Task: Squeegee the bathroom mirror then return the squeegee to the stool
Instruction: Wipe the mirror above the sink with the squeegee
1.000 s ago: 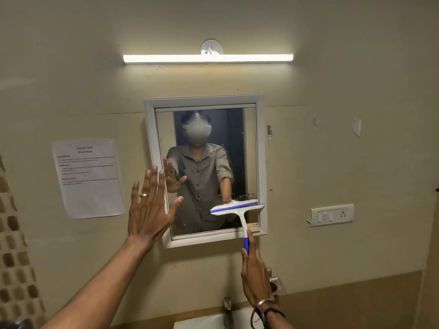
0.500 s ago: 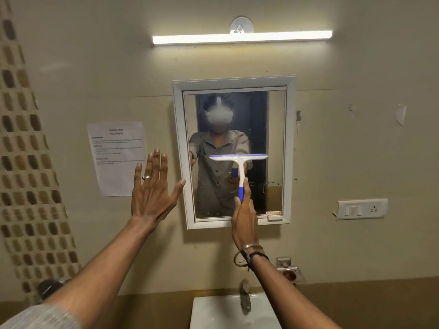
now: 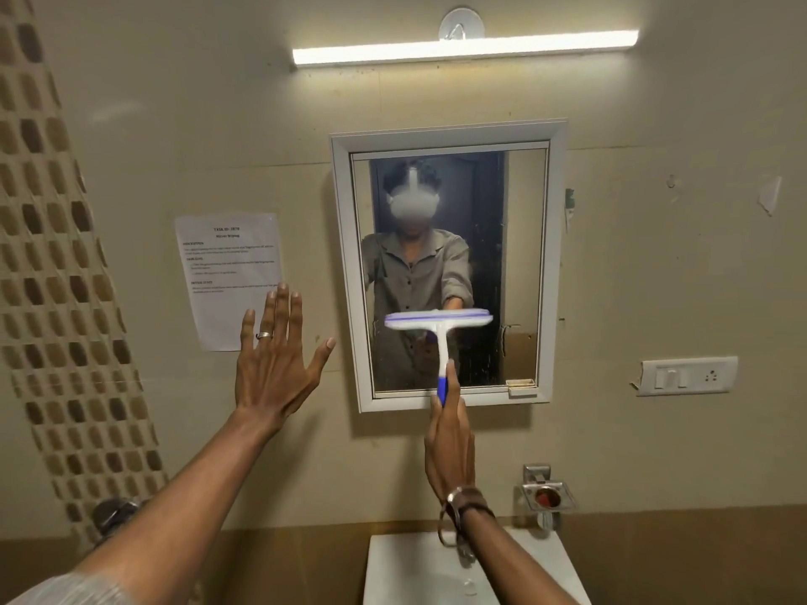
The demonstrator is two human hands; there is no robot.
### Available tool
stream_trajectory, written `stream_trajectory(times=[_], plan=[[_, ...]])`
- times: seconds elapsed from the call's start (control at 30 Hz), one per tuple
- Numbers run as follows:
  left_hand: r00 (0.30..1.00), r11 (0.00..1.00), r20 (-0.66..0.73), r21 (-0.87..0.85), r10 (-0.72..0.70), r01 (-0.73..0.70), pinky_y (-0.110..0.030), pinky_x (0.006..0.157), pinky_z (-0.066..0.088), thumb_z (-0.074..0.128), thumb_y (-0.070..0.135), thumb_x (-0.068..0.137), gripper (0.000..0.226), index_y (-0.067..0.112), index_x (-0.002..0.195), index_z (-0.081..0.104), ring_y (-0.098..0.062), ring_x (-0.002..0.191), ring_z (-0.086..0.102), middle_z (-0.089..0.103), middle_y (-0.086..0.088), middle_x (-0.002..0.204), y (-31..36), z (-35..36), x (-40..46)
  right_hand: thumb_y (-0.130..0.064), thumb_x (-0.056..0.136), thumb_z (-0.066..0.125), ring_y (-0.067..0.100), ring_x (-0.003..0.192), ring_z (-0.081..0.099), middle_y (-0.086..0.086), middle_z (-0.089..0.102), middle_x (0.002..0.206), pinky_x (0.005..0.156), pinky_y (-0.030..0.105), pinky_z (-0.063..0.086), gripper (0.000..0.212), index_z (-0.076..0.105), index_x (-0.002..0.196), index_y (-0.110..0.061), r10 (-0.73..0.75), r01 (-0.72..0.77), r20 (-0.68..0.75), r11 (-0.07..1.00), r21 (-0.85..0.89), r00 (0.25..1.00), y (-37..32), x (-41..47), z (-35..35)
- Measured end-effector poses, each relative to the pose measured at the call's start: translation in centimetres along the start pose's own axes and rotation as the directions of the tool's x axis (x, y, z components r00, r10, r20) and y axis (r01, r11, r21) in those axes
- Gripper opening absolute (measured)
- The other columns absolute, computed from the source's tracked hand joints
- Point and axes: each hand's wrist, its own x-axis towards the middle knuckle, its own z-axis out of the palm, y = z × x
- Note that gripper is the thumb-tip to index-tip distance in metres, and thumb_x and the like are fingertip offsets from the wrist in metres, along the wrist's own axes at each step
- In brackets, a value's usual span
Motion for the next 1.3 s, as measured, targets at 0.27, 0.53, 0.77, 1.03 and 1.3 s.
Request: stream_trajectory(times=[0.27, 0.53, 0.77, 1.03, 1.3], plan=[[1.0, 1.0, 0.004, 0.018, -0.022, 0.022, -0.055, 0.133, 0.012, 0.03, 0.065, 0.105, 0.089, 0.005, 0.169, 0.015, -0.029, 0.166, 0.014, 0.011, -0.016, 0.179, -1.2, -0.2, -0.8, -0.025, 0.103, 0.037, 0.017, 0.067, 0.061, 0.012, 0.054, 0.097, 0.059, 0.038, 0.06, 0.051, 0.012, 0.144, -0.042, -0.061, 0.061, -0.02, 0.998, -0.009, 0.998, -4.6, 6.6, 1.5], [1.0, 0.999, 0.025, 0.034, -0.008, 0.007, -0.056, 0.133, 0.013, 0.026, 0.066, 0.104, 0.09, 0.005, 0.169, 0.015, -0.029, 0.166, 0.016, 0.012, -0.016, 0.179, -1.8, 0.6, -1.8, -0.014, 0.1, 0.041, 0.013, 0.05, 0.05, 0.009, 0.055, 0.084, 0.048, 0.033, 0.055, 0.085, -0.017, 0.14, -0.061, 0.024, -0.019, 0.066, 0.996, -0.085, 0.998, 1.5, -2.6, 2.3], [0.999, 1.0, 0.042, 0.019, -0.007, 0.006, -0.055, 0.133, 0.011, 0.024, 0.067, 0.104, 0.091, 0.006, 0.17, 0.012, -0.03, 0.166, 0.015, 0.011, -0.015, 0.179, -1.8, 0.3, -1.8, -0.037, 0.101, 0.029, 0.008, 0.049, 0.047, 0.006, 0.056, 0.089, 0.046, 0.028, 0.053, 0.058, -0.003, 0.146, -0.056, -0.007, 0.007, -0.004, 1.0, 0.017, 1.0, -0.4, -1.0, 1.7], [0.999, 1.0, 0.049, 0.002, -0.019, 0.019, -0.054, 0.133, 0.009, 0.027, 0.066, 0.104, 0.089, 0.006, 0.169, 0.014, -0.029, 0.166, 0.015, 0.011, -0.015, 0.179, -1.3, -0.5, -1.2, -0.037, 0.101, 0.027, 0.016, 0.062, 0.058, 0.01, 0.054, 0.099, 0.055, 0.039, 0.059, 0.058, -0.004, 0.147, -0.052, -0.029, 0.032, 0.045, 0.998, -0.046, 0.999, -1.5, 2.2, 0.9], [0.999, 0.999, 0.04, -0.04, 0.012, -0.01, -0.057, 0.132, 0.011, 0.026, 0.067, 0.103, 0.092, 0.005, 0.169, 0.013, -0.033, 0.165, 0.016, 0.011, -0.017, 0.179, -0.2, 0.2, -1.3, -0.028, 0.102, 0.038, 0.013, 0.059, 0.056, 0.002, 0.054, 0.086, 0.054, 0.028, 0.056, 0.075, -0.017, 0.139, -0.062, 0.074, -0.051, 0.132, 0.984, -0.172, 0.988, 4.5, -5.1, 0.4]])
